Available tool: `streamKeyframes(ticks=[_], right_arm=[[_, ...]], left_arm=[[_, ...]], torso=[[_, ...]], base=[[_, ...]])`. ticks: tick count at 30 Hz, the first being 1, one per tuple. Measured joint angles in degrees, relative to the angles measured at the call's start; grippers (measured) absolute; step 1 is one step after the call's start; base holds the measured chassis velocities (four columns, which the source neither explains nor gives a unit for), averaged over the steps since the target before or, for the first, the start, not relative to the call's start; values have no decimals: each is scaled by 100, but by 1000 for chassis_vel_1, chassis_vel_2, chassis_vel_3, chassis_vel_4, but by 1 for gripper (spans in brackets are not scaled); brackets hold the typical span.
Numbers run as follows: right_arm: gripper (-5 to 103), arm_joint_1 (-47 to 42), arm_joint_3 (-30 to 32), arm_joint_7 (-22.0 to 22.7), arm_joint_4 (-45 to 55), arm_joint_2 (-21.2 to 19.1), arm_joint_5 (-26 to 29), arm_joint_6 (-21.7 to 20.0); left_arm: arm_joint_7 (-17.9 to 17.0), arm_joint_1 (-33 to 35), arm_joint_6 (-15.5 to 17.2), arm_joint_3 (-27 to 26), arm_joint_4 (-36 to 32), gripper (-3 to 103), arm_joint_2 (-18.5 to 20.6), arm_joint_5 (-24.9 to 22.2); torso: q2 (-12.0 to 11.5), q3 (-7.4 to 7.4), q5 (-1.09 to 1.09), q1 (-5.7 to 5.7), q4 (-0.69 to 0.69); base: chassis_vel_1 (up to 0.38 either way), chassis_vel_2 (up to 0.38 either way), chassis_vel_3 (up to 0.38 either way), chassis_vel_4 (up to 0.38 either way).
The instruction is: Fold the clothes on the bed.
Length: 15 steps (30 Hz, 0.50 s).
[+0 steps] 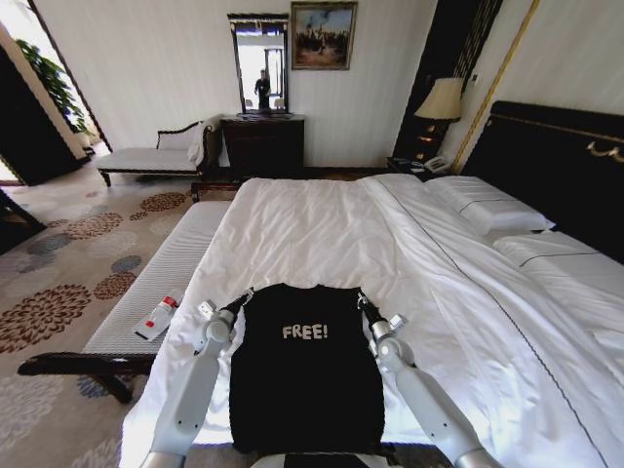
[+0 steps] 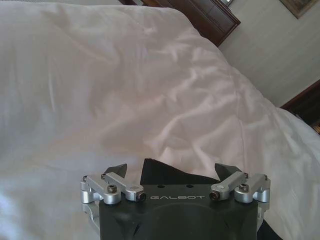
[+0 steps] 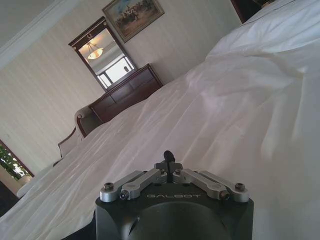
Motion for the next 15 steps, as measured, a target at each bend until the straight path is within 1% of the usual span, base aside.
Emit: streamKeyframes(ticks=[2,3,4,5,7,8,10,11,13,14,15], right_arm=[[0,-4,6,-1,-2,3,-15,6],[0,-4,6,-1,-2,3,-15,6],[0,-4,7,-4,-8,4,-27,9],[0,-5,7,-6,-10,5,-33,10],[0,-4,7,-8,-22,14,-48,13],[0,-4,7,-8,-22,14,-48,13],[0,2,7,-9,-34,27,-62,16],[0,8,7,-10,-44,30,-68,17],[0,24,5,-11,-59,32,-71,18],[0,24,5,-11,-59,32,-71,18],[0,31,4,-11,-64,31,-71,19]], left_arm=[[15,-47,-13,31,76,97,-15,25],[15,-47,-13,31,76,97,-15,25],[16,-77,-23,41,137,92,-28,38],[16,-94,-25,43,171,92,-36,42],[4,-167,-29,43,312,81,-69,45],[4,-167,-29,43,312,81,-69,45],[3,-219,-32,41,438,71,-100,45],[2,-233,-35,41,483,71,-115,53],[-9,-250,-47,41,542,59,-150,75],[-9,-250,-47,41,542,59,-150,75],[-19,-250,-56,37,551,54,-162,79]], torso=[[0,-1,0,0,0],[0,-1,0,0,0],[0,0,0,-1,0],[0,-1,0,0,0],[0,0,0,0,0],[0,0,0,0,0],[0,0,0,0,0],[0,-1,0,0,0],[0,-1,0,0,0],[0,-1,0,0,0],[0,-1,0,-1,0]], base=[[0,0,0,0],[0,0,0,0],[0,0,0,0],[0,0,0,0],[0,0,0,0],[0,0,0,0],[0,0,0,0],[0,0,0,0],[0,0,0,0],[0,0,0,0],[0,0,0,0]])
